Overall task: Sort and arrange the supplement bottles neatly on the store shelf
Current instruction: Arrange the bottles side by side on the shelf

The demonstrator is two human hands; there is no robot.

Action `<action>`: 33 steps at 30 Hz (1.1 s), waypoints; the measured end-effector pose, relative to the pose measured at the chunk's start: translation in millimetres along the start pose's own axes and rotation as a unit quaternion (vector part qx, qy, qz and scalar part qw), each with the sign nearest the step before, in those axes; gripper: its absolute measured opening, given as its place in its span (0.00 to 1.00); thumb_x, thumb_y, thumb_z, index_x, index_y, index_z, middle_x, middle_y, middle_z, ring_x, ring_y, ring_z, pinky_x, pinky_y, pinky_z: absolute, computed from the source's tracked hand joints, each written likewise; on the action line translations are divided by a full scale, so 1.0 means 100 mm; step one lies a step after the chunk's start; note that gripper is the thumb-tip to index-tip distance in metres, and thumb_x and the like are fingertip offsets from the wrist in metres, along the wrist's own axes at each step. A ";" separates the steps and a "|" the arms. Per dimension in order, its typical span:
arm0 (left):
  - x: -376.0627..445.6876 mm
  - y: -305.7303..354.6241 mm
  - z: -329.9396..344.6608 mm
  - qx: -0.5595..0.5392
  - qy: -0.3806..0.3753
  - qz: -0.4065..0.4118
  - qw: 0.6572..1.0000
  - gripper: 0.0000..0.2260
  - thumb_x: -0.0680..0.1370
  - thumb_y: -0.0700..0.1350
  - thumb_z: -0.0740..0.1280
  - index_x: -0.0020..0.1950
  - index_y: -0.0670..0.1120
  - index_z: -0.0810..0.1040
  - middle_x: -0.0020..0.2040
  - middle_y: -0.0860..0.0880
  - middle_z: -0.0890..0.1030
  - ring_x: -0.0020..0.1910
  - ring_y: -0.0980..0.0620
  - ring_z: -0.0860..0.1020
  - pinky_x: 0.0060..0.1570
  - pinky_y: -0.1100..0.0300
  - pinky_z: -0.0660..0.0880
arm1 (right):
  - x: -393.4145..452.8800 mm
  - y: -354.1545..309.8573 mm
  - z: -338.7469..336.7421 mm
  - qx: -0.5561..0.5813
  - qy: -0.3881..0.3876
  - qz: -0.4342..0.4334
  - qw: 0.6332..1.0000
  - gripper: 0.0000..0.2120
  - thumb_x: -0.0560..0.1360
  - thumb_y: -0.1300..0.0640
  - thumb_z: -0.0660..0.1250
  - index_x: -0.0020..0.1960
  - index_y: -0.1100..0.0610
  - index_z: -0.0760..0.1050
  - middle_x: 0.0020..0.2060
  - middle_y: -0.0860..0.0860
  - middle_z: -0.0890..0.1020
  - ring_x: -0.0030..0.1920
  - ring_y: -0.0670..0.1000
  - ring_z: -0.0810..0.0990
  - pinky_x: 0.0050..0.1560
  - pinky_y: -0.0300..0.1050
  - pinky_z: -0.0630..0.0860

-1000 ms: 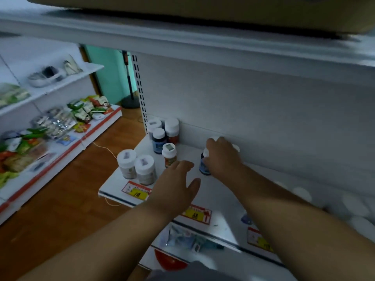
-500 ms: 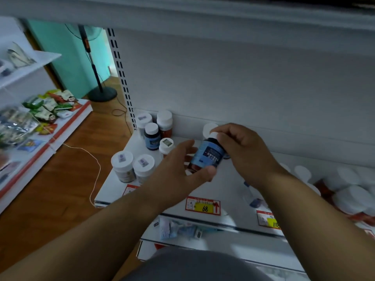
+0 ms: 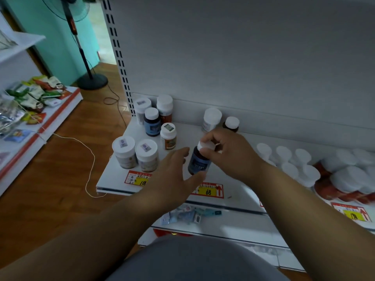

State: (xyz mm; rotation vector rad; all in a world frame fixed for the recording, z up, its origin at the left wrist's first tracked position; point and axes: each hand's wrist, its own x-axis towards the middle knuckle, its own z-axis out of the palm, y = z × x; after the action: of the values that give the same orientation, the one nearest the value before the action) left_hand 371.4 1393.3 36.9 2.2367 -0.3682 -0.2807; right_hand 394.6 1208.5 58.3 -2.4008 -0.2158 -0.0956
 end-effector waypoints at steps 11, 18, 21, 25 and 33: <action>0.03 -0.18 0.08 0.002 -0.032 0.009 0.999 0.24 0.79 0.43 0.64 0.74 0.53 0.62 0.67 0.53 0.68 0.64 0.58 0.69 0.65 0.60 0.69 | 0.01 0.23 0.37 -0.047 0.005 -0.085 0.995 0.11 0.73 0.54 0.71 0.53 0.56 0.77 0.49 0.50 0.79 0.49 0.49 0.77 0.51 0.49 0.75; 0.06 -0.13 0.06 0.072 0.019 0.051 0.996 0.25 0.79 0.43 0.63 0.74 0.51 0.60 0.68 0.54 0.65 0.66 0.56 0.67 0.60 0.66 0.63 | -0.03 0.20 0.35 -0.026 -0.001 -0.072 0.997 0.10 0.76 0.52 0.68 0.55 0.55 0.76 0.51 0.49 0.79 0.50 0.47 0.77 0.52 0.44 0.75; 0.12 -0.08 0.05 0.113 0.041 0.078 0.990 0.27 0.78 0.43 0.64 0.75 0.49 0.59 0.71 0.51 0.64 0.69 0.54 0.66 0.65 0.65 0.62 | 0.06 0.22 0.14 -0.015 0.060 -0.030 0.998 0.07 0.79 0.54 0.62 0.52 0.55 0.76 0.48 0.49 0.78 0.48 0.47 0.76 0.49 0.41 0.73; 0.21 0.05 0.02 0.138 0.067 0.108 0.982 0.26 0.78 0.43 0.63 0.75 0.49 0.59 0.72 0.50 0.64 0.69 0.52 0.66 0.63 0.66 0.58 | 0.46 0.43 -0.13 -0.142 0.144 0.047 0.978 0.06 0.76 0.59 0.63 0.49 0.60 0.77 0.47 0.58 0.78 0.48 0.57 0.76 0.49 0.48 0.72; 0.34 0.25 0.00 0.186 0.026 0.172 0.967 0.24 0.79 0.47 0.61 0.75 0.49 0.61 0.72 0.50 0.65 0.69 0.52 0.64 0.68 0.61 0.60 | 0.79 0.63 -0.10 -0.293 0.056 0.147 0.943 0.09 0.74 0.56 0.64 0.52 0.59 0.72 0.52 0.60 0.78 0.56 0.62 0.74 0.54 0.50 0.69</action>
State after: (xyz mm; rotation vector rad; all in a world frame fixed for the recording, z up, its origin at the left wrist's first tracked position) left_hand 398.8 1365.6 53.3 2.4830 -0.8279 0.0372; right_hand 483.3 1165.9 34.7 -2.9758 0.2651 -0.1762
